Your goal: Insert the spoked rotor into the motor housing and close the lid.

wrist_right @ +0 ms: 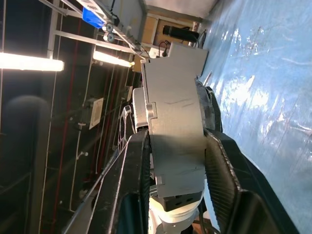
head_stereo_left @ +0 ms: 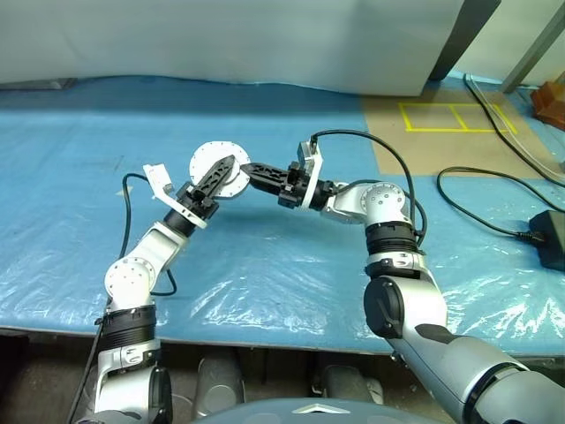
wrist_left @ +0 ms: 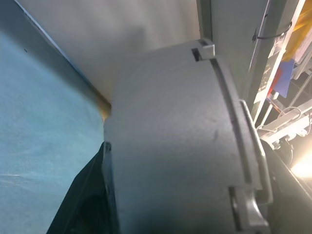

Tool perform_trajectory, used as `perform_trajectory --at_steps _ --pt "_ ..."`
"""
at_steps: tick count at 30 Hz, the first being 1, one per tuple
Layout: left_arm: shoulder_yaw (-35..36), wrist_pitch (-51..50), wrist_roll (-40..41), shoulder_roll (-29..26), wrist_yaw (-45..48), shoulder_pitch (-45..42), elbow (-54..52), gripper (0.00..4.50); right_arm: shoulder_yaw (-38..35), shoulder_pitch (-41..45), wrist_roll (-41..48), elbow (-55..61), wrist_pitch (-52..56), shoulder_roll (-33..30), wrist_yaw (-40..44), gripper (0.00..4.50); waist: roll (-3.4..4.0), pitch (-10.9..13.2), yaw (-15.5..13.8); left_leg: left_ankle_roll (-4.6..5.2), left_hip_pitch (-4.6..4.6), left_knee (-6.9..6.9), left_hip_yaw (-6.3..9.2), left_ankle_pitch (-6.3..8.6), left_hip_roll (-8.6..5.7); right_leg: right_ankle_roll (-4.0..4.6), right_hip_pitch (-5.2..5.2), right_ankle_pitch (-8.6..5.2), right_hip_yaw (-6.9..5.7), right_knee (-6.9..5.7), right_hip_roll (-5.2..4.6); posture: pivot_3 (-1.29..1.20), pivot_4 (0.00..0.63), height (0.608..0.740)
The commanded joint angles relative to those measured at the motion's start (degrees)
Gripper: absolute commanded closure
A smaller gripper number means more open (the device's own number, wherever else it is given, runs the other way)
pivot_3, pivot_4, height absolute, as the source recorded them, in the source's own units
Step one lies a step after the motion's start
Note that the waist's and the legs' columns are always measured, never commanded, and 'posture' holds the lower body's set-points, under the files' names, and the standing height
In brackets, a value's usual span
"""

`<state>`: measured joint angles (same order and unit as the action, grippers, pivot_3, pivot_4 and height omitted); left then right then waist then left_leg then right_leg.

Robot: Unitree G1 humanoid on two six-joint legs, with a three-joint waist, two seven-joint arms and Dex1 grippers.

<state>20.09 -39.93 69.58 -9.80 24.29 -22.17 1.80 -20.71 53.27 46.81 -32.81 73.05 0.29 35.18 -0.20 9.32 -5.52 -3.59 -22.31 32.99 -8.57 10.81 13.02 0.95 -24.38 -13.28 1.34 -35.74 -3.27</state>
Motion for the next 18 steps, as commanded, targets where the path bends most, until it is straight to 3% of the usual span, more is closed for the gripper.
perform_trajectory --at_steps 1,9,18 --pt "4.7 3.6 0.4 -1.0 -2.5 -4.0 2.1 1.82 -0.4 2.2 2.9 1.3 1.6 0.8 0.7 1.64 0.0 0.0 0.1 0.0 0.02 0.0 0.0 0.0 0.0 -0.01 0.0 0.0 0.01 -0.01 0.0 0.0 0.15 0.74" --pt "8.4 6.8 -2.1 -3.1 -3.0 -6.8 5.6 1.82 -0.4 2.3 2.8 0.7 1.0 0.8 0.4 1.64 -0.01 0.0 -0.1 0.0 -0.1 0.0 0.06 0.0 0.0 -0.01 0.0 0.0 -0.07 0.08 0.01 0.0 0.15 0.74" --pt "9.1 20.6 -20.3 -9.2 -7.8 -10.9 23.3 1.82 0.4 1.2 0.5 -0.6 -3.4 0.5 -0.6 1.64 -0.03 0.0 0.1 0.0 0.0 0.05 0.08 0.0 -0.03 -0.05 0.06 0.03 -0.07 0.03 -0.02 0.0 0.15 0.74"
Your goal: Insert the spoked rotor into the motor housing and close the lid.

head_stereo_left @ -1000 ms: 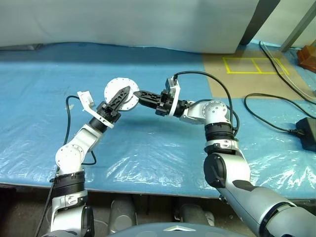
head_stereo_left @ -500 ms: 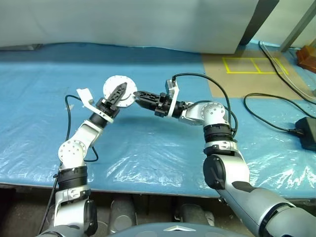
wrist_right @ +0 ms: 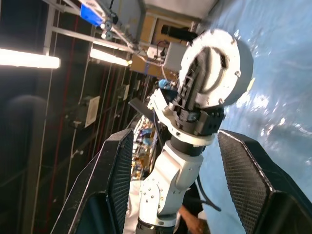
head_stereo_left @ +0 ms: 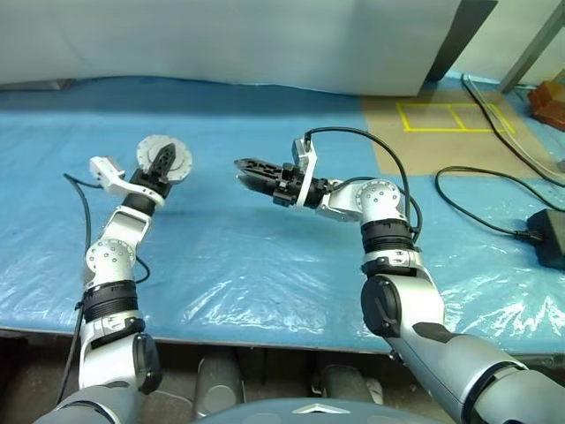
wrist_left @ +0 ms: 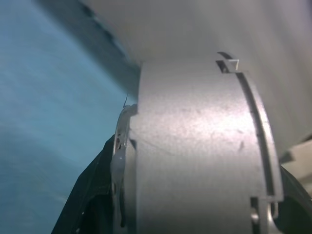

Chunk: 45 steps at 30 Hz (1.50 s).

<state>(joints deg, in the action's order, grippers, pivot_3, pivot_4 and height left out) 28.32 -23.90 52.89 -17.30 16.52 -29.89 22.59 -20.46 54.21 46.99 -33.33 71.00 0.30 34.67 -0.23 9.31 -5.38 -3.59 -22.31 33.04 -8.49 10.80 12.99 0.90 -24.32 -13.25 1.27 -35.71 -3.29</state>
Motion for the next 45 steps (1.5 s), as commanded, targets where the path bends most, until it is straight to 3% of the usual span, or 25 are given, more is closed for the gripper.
perform_trajectory --at_steps 1,11,13,18,25,31,39,45 --pt "1.1 5.2 -4.4 -1.8 0.2 -3.5 3.7 1.82 0.2 0.3 0.3 -0.2 -1.5 0.5 -0.1 1.64 -0.01 0.0 -0.1 0.0 -0.02 0.0 0.01 0.0 0.0 0.0 0.0 0.0 -0.01 0.0 0.0 0.0 0.15 0.74" --pt "0.5 8.5 -12.6 -3.2 1.7 -5.4 14.9 1.82 1.4 -0.1 -0.4 0.1 -3.1 0.4 0.1 1.64 -0.26 0.1 -0.3 0.0 -0.1 0.06 0.08 0.0 0.01 0.0 0.0 0.0 -0.22 -0.03 -0.03 0.0 0.15 0.74" --pt "1.9 7.7 -11.2 -2.9 3.1 -5.5 16.0 1.82 1.4 -0.1 -0.5 0.0 -3.3 0.5 0.1 1.64 -0.25 0.1 -0.3 0.0 -0.07 0.06 0.07 0.0 0.0 0.0 0.01 0.0 -0.22 -0.05 -0.03 0.0 0.15 0.74" --pt "2.0 9.6 -14.8 -5.0 1.4 -5.7 20.3 0.48 2.2 -0.4 -0.9 0.2 -3.8 0.6 0.5 1.6 -0.26 0.1 -0.3 0.0 -0.05 0.06 0.07 0.0 0.0 0.01 0.03 0.0 -0.23 -0.06 -0.04 0.0 0.15 0.74" --pt "4.9 12.9 -16.2 -9.1 0.4 -5.3 23.7 0.48 3.6 -1.0 -1.4 0.5 -4.5 0.7 1.3 1.6 -0.26 0.1 0.2 -0.01 0.22 0.04 0.04 0.0 0.0 0.01 0.13 0.0 -0.21 -0.11 -0.01 0.0 0.15 0.74" --pt "7.0 16.2 -17.8 -16.2 1.2 -4.0 27.5 0.48 4.2 -1.2 -1.5 0.3 -5.3 0.7 1.7 1.6 -0.27 0.1 0.8 -0.01 0.22 0.01 0.04 0.01 0.01 0.01 0.13 0.0 -0.23 -0.06 0.01 0.0 0.15 0.74" --pt "7.0 17.0 -19.8 -21.8 5.7 -2.7 28.0 0.48 5.8 -1.3 -2.4 -0.3 -6.4 0.9 2.8 1.6 -0.29 0.0 -0.4 -0.01 0.17 -0.01 0.05 0.01 0.0 0.01 0.18 -0.01 -0.28 -0.04 -0.09 0.0 0.15 0.74" --pt "7.0 10.3 -15.4 -23.1 10.7 -2.6 11.7 0.48 6.3 -1.5 -3.1 0.6 -8.1 0.3 3.9 1.6 -0.33 0.0 -0.4 -0.01 0.15 -0.01 0.06 0.01 0.03 0.02 0.18 -0.01 -0.29 -0.03 -0.07 0.0 0.15 0.74"
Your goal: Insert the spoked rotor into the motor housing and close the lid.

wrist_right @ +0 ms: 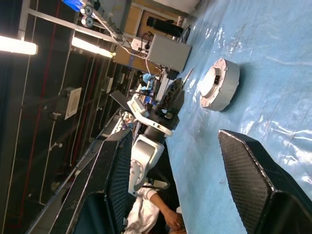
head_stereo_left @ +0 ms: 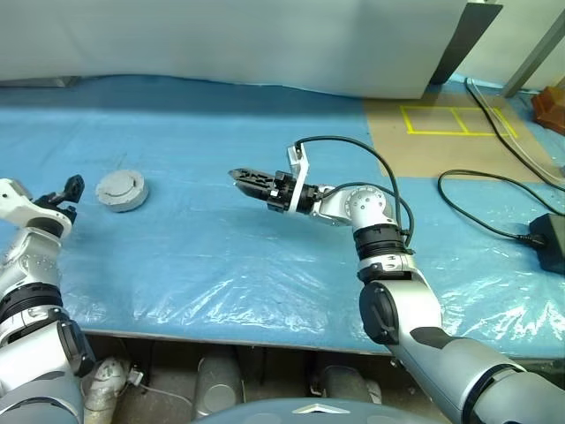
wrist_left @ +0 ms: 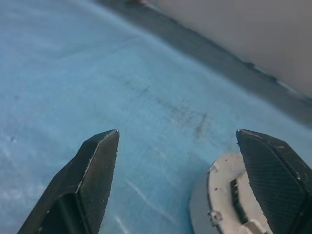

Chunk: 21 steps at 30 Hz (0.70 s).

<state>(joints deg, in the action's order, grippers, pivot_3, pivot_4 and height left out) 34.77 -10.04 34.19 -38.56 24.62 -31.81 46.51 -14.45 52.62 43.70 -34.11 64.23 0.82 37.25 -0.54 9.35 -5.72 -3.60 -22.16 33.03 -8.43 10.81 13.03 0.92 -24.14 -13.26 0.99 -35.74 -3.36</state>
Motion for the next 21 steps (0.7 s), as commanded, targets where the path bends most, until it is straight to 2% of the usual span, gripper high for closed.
perform_trajectory --at_steps 1,6,10,12,14,17,19,21 --pt "-0.1 -6.3 4.9 -1.2 3.0 -0.5 -17.3 0.48 0.9 -0.4 -0.1 2.6 -1.9 -0.7 2.0 1.6 -0.06 0.0 0.0 0.0 -0.05 0.0 0.01 0.0 0.0 0.0 -0.01 0.0 -0.02 0.01 0.0 0.0 0.15 0.74" --pt "-7.5 -16.8 9.9 2.1 4.4 1.6 -40.1 0.48 4.4 -4.3 -4.0 12.0 -12.2 -4.1 5.5 1.6 -0.06 0.0 -0.2 0.0 -0.15 0.0 0.01 0.0 -0.07 0.0 -0.01 0.0 -0.35 0.06 -0.11 0.0 0.15 0.74" --pt "-14.4 -20.2 9.7 5.3 5.1 2.0 -49.1 0.48 7.8 -5.4 -9.9 15.4 -21.9 -6.9 6.2 1.6 -0.06 0.0 0.2 0.0 -0.05 0.01 0.01 0.0 -0.06 0.0 -0.01 0.0 -0.28 -0.02 -0.08 0.0 0.15 0.74" --pt "-19.2 -19.7 7.1 7.9 5.4 2.2 -51.2 0.48 9.0 -5.6 -11.7 17.0 -25.1 -8.3 6.9 1.6 -0.06 0.0 0.4 0.0 0.0 0.01 0.0 0.0 -0.03 0.0 -0.01 0.0 -0.19 -0.02 -0.01 0.0 0.15 0.74" --pt "-24.1 -18.3 4.5 12.9 4.3 2.5 -51.1 0.48 9.9 -5.7 -13.7 17.9 -27.5 -9.7 6.2 1.6 -0.06 0.0 0.5 0.01 0.02 0.01 -0.03 0.0 -0.06 0.0 -0.01 0.0 -0.03 0.01 -0.01 0.0 0.15 0.74" --pt "-28.1 -16.0 0.7 17.7 3.6 3.3 -50.1 0.48 10.0 -6.2 -16.0 17.9 -30.1 -10.2 3.4 1.6 -0.06 0.0 0.6 0.01 -0.01 0.01 -0.04 -0.01 -0.08 0.0 -0.01 0.0 0.15 0.03 0.01 0.0 0.15 0.74" --pt "-29.1 -15.6 0.0 21.4 2.2 3.4 -49.5 0.48 8.3 -6.2 -18.3 15.4 -32.8 -9.7 -2.5 1.6 -0.06 0.0 0.8 0.02 -0.01 -0.01 -0.03 -0.01 -0.05 0.0 -0.03 0.0 0.29 0.03 0.05 0.0 0.15 0.74" --pt "-29.3 -14.8 -1.3 22.8 1.8 3.4 -48.8 0.48 7.7 -6.5 -19.5 14.0 -34.7 -9.4 -5.3 1.6 -0.06 0.0 0.8 0.02 0.0 0.0 -0.03 -0.01 -0.06 0.0 -0.03 0.0 0.31 0.02 0.05 0.0 0.15 0.74"
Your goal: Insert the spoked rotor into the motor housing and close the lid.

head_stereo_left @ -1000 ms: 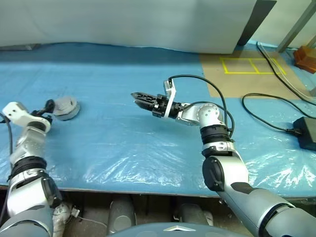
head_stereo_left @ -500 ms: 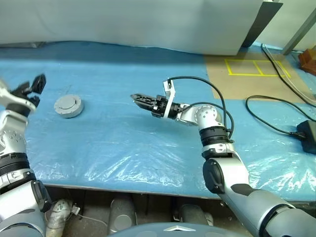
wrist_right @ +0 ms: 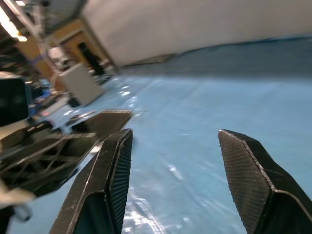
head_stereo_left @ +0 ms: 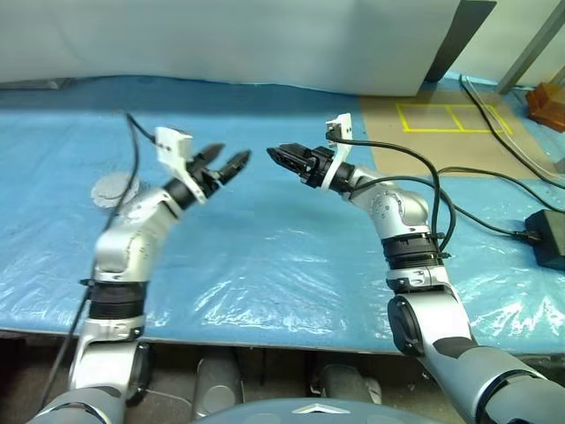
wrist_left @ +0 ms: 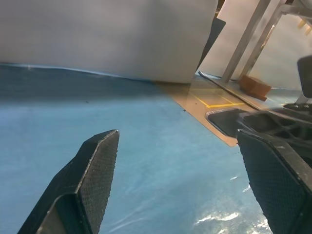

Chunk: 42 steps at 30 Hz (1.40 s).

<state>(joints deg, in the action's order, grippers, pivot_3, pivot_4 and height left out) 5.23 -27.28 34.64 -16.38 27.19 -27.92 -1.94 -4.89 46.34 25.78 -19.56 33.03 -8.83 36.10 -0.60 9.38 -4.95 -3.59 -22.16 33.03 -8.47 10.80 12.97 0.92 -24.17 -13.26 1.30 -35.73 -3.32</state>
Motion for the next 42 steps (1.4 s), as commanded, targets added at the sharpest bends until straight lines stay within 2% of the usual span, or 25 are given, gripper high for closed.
perform_trajectory --at_steps 1,7,15,21,28,34,42 --pt "0.5 3.1 -2.8 1.5 -2.0 -0.9 0.9 0.48 -1.8 -1.0 -2.0 -0.4 -4.4 0.2 -4.5 1.6 0.0 0.0 0.2 0.0 0.01 0.0 -0.01 0.0 -0.03 0.0 0.0 0.0 0.04 -0.01 -0.01 0.0 0.15 0.74" --pt "0.6 5.2 -5.7 2.4 -2.0 -2.2 3.3 0.48 -0.8 -4.1 -3.5 3.5 -6.7 0.5 -6.2 1.6 0.01 0.0 0.6 0.0 0.01 0.0 -0.01 0.0 -0.04 -0.01 0.0 0.01 0.06 0.01 0.0 0.0 0.15 0.74" --pt "1.4 7.3 -7.6 3.9 -3.1 -8.4 9.9 0.48 -1.4 -2.8 -5.2 1.7 -8.8 2.0 -11.2 1.6 0.01 0.0 0.8 0.01 0.05 0.02 -0.02 0.0 -0.1 -0.03 0.01 0.02 0.1 -0.01 -0.03 0.0 0.15 0.74" --pt "2.9 7.3 -7.9 3.4 -3.2 -9.4 11.1 0.48 0.2 -3.8 -7.5 3.2 -11.1 2.9 -13.4 1.6 0.01 0.0 1.0 0.01 0.04 -0.04 -0.02 0.0 -0.1 -0.04 0.01 0.02 0.13 0.04 0.0 0.0 0.15 0.74" --pt "4.8 9.5 -8.8 4.0 -5.0 -10.1 11.5 0.48 2.7 -3.2 -14.1 2.5 -16.4 4.8 -20.7 1.6 0.02 0.0 1.0 0.01 0.06 -0.02 -0.01 0.0 -0.1 -0.04 0.01 0.02 0.12 0.02 -0.02 0.0 0.15 0.74" --pt "5.4 11.0 -9.2 6.4 -8.2 -9.1 9.7 0.48 -0.5 -0.2 -16.1 -5.1 -19.2 7.1 -29.5 1.6 0.02 0.0 1.0 0.0 0.03 -0.02 -0.01 0.0 -0.13 -0.05 0.01 0.03 0.12 0.03 -0.02 0.0 0.15 0.74" --pt "5.0 9.2 -10.8 5.5 -10.9 -5.1 3.8 0.48 0.5 2.0 -15.3 -7.5 -23.9 8.1 -25.7 1.6 0.02 0.0 1.2 0.0 0.04 -0.05 -0.01 0.0 -0.1 -0.06 -0.01 0.03 0.14 0.04 0.0 0.0 0.15 0.74"
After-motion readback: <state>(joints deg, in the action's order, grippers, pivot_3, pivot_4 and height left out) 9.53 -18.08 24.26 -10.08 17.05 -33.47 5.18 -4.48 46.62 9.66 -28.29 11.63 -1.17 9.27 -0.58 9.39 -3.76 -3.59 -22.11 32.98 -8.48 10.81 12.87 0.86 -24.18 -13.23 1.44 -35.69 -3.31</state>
